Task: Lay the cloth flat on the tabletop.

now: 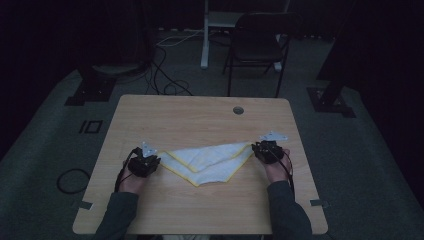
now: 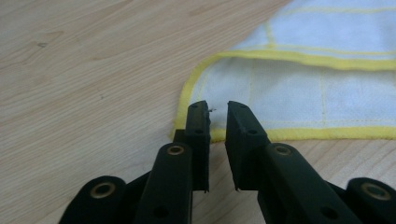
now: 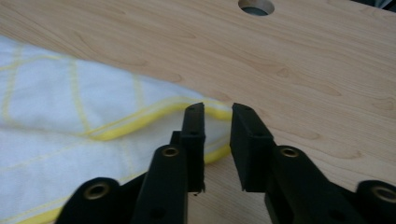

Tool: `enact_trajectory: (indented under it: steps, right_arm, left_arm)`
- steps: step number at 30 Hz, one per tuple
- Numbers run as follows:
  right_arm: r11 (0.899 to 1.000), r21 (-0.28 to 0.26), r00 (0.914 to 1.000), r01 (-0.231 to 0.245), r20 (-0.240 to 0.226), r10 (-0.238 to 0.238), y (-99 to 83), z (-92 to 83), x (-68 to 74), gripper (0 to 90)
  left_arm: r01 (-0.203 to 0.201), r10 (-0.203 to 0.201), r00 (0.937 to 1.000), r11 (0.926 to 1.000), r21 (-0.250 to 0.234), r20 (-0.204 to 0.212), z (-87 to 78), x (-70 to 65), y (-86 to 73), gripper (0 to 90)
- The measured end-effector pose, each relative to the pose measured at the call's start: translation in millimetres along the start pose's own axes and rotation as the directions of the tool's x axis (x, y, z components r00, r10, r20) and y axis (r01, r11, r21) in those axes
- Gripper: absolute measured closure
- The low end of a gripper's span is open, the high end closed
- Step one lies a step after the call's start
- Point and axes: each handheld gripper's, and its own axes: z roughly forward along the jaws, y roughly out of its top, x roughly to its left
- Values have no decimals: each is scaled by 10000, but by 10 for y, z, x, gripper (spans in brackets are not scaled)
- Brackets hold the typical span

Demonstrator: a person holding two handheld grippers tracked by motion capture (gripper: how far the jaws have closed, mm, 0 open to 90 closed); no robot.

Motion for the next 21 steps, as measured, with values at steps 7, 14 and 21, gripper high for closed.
enact_trajectory:
  steps: [7, 14, 21]
  right_arm:
    - [9991, -66, 9985, 425, -340, -427, -37, -63, 150, 719]
    - [9965, 9, 9923, 839, -919, -834, -151, -40, 411, 720]
    - [9942, -10, 9839, 1075, -1435, -1065, -244, -48, 598, 720]
  left_arm:
    - [-257, 267, 9990, 9992, -292, 347, -68, -114, 22, 768]
    - [-648, 702, 9938, 9959, -631, 862, -72, -337, 139, 762]
    - [-1121, 1212, 9836, 9910, -738, 1338, -31, -570, 219, 757]
